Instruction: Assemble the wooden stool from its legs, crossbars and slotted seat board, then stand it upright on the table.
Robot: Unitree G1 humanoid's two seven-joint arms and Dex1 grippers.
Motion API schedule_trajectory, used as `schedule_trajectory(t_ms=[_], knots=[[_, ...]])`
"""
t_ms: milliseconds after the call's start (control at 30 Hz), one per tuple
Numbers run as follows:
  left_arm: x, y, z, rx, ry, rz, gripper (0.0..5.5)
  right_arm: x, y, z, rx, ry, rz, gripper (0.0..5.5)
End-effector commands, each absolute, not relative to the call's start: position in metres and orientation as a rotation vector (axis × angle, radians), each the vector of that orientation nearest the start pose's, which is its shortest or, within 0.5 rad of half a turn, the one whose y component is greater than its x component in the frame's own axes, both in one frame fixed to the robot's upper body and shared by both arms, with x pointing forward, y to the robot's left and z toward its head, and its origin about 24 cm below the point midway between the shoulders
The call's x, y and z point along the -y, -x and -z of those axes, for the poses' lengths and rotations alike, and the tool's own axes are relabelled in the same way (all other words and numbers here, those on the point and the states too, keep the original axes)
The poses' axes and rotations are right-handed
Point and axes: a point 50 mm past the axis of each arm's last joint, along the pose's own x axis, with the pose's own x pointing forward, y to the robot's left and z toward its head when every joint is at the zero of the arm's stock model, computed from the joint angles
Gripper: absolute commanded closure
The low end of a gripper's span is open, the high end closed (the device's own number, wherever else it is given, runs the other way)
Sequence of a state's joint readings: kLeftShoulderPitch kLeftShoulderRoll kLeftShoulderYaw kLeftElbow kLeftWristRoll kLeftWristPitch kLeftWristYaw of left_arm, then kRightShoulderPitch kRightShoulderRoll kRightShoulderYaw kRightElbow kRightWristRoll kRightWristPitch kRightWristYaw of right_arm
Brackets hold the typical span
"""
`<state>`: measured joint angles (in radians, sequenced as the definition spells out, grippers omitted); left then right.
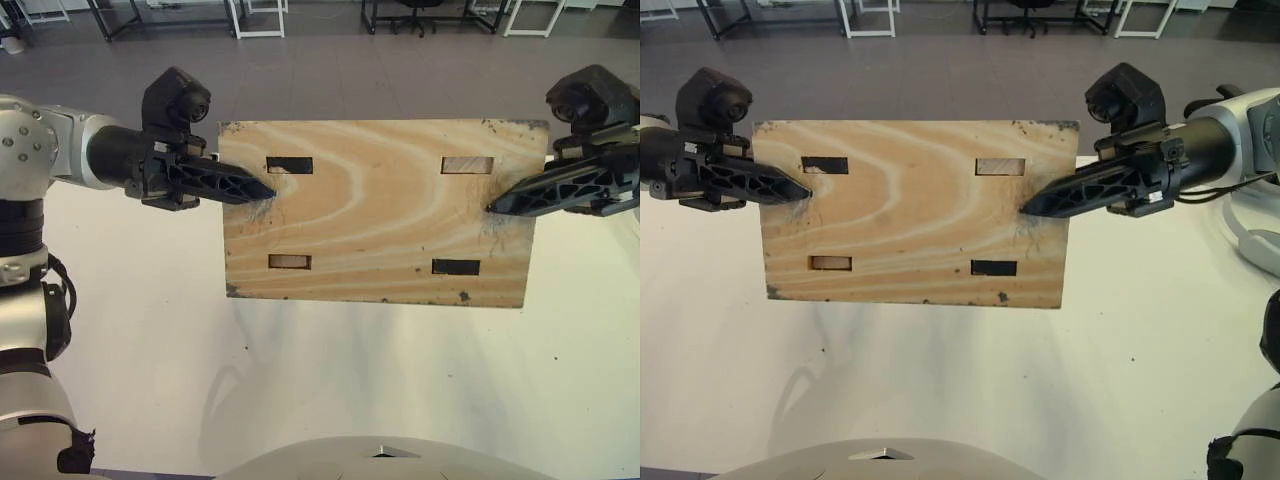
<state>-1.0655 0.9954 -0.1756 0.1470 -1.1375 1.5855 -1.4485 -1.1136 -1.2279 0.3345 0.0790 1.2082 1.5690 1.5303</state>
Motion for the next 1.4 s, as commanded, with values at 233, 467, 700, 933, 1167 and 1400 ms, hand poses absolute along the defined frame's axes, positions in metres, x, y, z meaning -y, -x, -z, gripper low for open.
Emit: schedule_trajectory(t_ms=[233,467,700,933,1167,1400], knots=[[-0.167,-0.268,-0.279,-1.074,0.964,1.867,4.19,0.206,-0.208,-0.265,-1.099,-1.083,-1.860,4.17],[-0.179,-0.267,-0.224,-1.223,0.964,1.628,3.43,0.219,-0.215,-0.174,-1.039,-1.148,-1.435,3.39],[-0.211,-0.277,-0.203,-1.099,0.929,1.376,2.28,0.252,-0.224,-0.182,-0.897,-1.118,-1.227,2.17],[-0.271,-0.278,-0.195,-0.824,0.760,1.106,1.08,0.305,-0.224,-0.158,-0.597,-1.034,-0.885,0.87],[-0.330,-0.309,-0.133,-0.200,0.176,0.366,0.42,0.307,-0.257,-0.079,-0.204,-0.358,-0.291,0.50],[-0.297,-0.307,-0.064,-0.111,-0.118,-0.003,0.42,0.295,-0.294,-0.065,0.000,-0.120,-0.061,0.50]])
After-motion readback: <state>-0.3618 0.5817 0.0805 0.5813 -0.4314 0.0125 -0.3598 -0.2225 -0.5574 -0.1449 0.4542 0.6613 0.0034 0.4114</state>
